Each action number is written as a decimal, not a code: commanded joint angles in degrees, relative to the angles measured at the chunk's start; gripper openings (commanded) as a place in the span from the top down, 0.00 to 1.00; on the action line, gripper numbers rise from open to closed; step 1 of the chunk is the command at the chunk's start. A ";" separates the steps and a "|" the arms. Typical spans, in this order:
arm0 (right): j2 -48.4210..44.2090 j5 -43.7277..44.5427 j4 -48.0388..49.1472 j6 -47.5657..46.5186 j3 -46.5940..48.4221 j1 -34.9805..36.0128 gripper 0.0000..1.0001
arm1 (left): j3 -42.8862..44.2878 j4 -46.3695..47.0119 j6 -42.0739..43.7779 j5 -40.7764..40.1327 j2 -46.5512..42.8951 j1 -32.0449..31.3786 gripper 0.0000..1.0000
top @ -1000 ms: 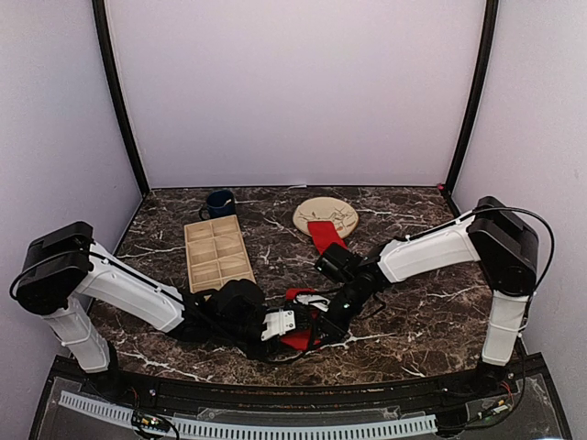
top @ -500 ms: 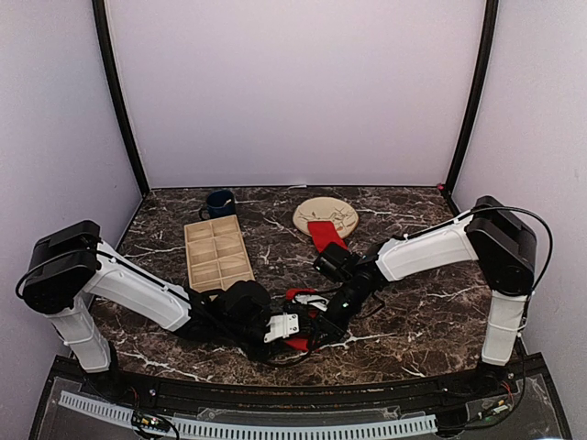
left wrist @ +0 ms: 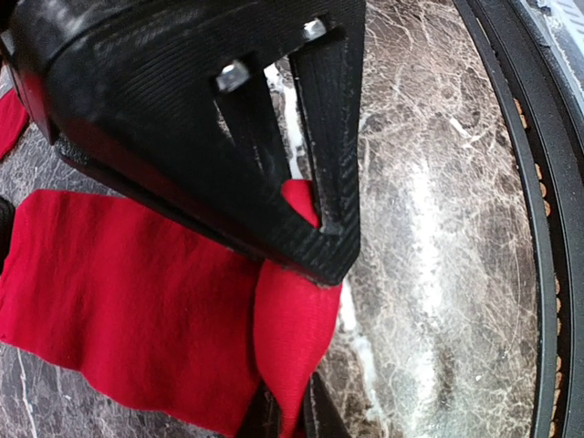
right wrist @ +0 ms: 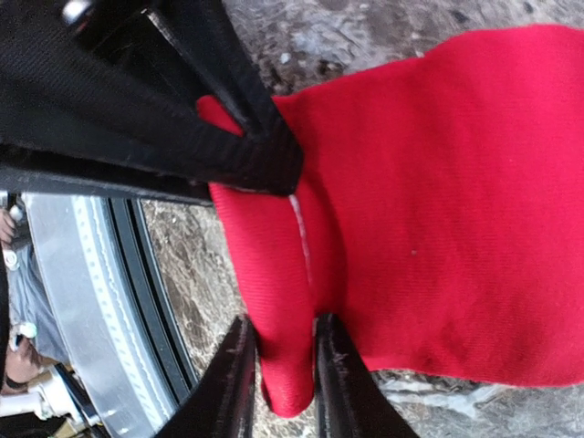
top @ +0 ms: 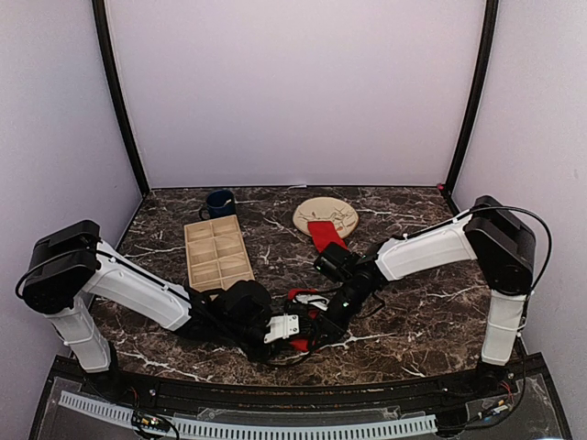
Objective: Roll the socks
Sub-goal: Roll the sock at the center of the board.
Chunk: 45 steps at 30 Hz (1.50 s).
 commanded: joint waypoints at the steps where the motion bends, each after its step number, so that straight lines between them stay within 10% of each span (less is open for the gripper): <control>1: -0.56 0.41 2.15 0.63 -1.29 -0.77 0.76 | 1.35 -4.00 -0.76 2.03 -0.09 -0.07 0.95; 45: -26.28 27.76 28.38 5.97 -24.96 1.68 0.65 | 10.39 -16.13 -9.58 31.77 9.45 11.01 0.96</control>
